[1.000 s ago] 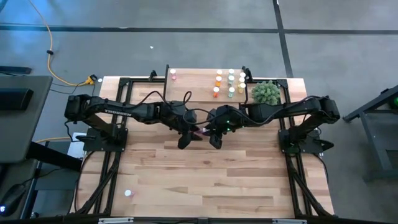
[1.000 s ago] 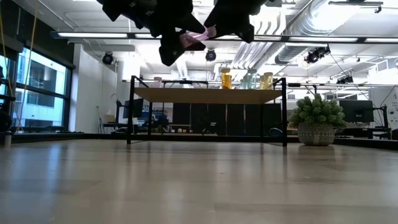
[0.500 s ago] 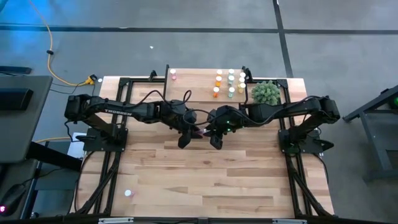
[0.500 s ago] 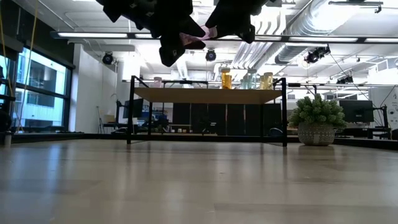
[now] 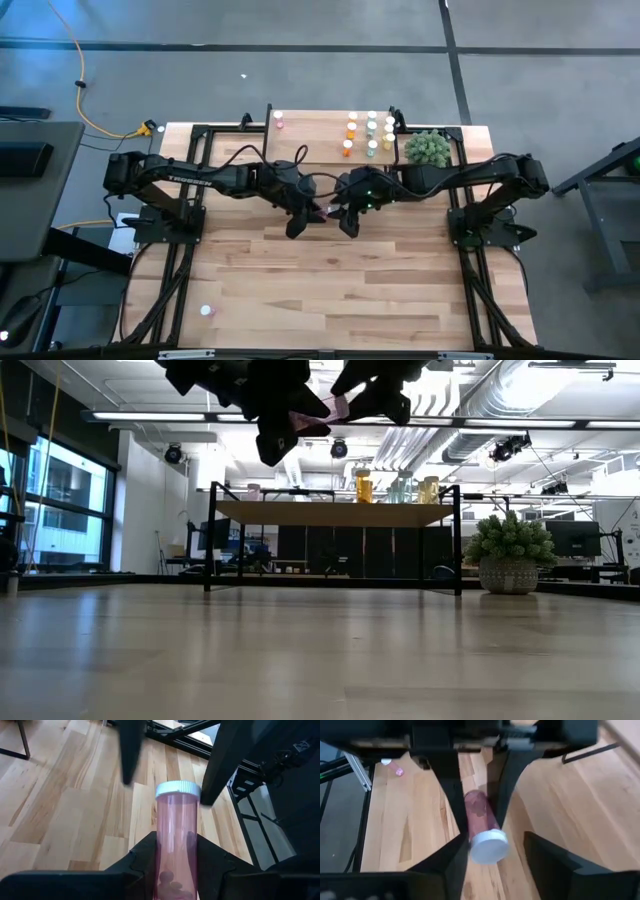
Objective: Pick and place medicine bottles onto shelf by color
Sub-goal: Put the right pink pill bottle onto the shelf aligned with the other pink pill bottle
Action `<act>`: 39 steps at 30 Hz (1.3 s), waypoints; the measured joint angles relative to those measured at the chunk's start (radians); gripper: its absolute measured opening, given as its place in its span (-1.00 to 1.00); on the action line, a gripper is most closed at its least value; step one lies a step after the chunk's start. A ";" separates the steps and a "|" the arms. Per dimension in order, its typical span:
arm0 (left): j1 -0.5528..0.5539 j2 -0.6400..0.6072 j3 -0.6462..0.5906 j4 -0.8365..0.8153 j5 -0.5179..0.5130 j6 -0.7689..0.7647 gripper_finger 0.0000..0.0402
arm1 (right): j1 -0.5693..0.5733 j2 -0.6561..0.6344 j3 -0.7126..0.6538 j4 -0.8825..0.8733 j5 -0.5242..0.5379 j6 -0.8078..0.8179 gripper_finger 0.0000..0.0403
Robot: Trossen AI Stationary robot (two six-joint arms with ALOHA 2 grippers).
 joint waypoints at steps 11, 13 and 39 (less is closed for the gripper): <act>0.077 -0.141 -0.003 -0.182 0.045 0.061 -0.55 | -0.050 -0.106 0.022 -0.071 -0.006 -0.049 0.15; 0.090 -0.197 0.000 -0.170 0.026 0.060 -0.55 | -0.049 -0.112 0.022 -0.108 -0.009 -0.066 0.16; -0.022 -0.474 -0.622 0.956 -0.595 -0.184 -0.55 | -0.054 -0.139 -0.471 1.002 0.048 0.141 0.16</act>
